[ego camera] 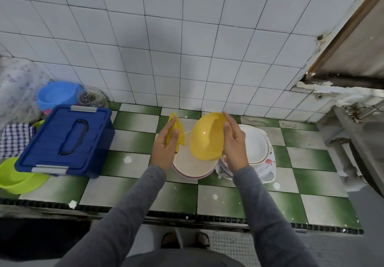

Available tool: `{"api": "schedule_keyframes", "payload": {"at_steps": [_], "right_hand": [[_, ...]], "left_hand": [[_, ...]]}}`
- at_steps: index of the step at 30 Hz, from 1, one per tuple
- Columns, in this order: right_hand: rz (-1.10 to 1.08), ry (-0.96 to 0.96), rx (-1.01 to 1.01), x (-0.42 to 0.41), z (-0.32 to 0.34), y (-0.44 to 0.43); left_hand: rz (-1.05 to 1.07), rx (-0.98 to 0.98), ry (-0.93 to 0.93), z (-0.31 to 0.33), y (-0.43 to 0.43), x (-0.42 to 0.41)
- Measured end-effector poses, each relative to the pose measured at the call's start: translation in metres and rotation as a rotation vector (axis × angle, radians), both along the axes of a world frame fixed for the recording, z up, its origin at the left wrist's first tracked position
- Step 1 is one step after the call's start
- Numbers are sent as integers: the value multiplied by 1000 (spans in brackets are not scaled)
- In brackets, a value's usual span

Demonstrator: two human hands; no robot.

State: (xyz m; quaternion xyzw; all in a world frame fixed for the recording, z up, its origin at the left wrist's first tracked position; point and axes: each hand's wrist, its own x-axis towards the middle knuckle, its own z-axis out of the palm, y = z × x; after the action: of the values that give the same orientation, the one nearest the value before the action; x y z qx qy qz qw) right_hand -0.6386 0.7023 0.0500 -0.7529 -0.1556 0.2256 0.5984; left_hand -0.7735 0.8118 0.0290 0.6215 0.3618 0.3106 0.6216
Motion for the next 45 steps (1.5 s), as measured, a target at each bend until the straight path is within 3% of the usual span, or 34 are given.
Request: {"api": "schedule_keyframes", "payload": {"at_steps": [4,6,9,11,16,20,25,28,31,36,39,45], "right_hand": [[60,101,144,-8,5,8],[96,157,209,-9,14,13],[122,141,235,-6,20,16],[112,138,247,-4,20,14],[102,140,281,4,17,8],[148,141,283,4,18,9],[163,51,261,11,24,11],[136,20,242,19,28,11],[92,-8,247,28,24,10],[100,-92,208,31,18,7],[122,-118,215,27,21,8],[104,-101,266,22,33,10]], "left_hand": [[-77,261,32,11,-11,24],[-168,427,223,14,-13,40],[-388,549,674,4,-11,59],[-429,566,774,0,-13,65],[-477,581,756,12,-31,67],[-509,461,734,18,-24,76],[-589,405,457,29,-17,76],[-693,381,400,41,-15,73],[-733,429,530,47,-8,71],[-906,974,980,54,7,68],[-892,1071,1201,42,17,73],[-439,1150,1073,39,23,68]]}}
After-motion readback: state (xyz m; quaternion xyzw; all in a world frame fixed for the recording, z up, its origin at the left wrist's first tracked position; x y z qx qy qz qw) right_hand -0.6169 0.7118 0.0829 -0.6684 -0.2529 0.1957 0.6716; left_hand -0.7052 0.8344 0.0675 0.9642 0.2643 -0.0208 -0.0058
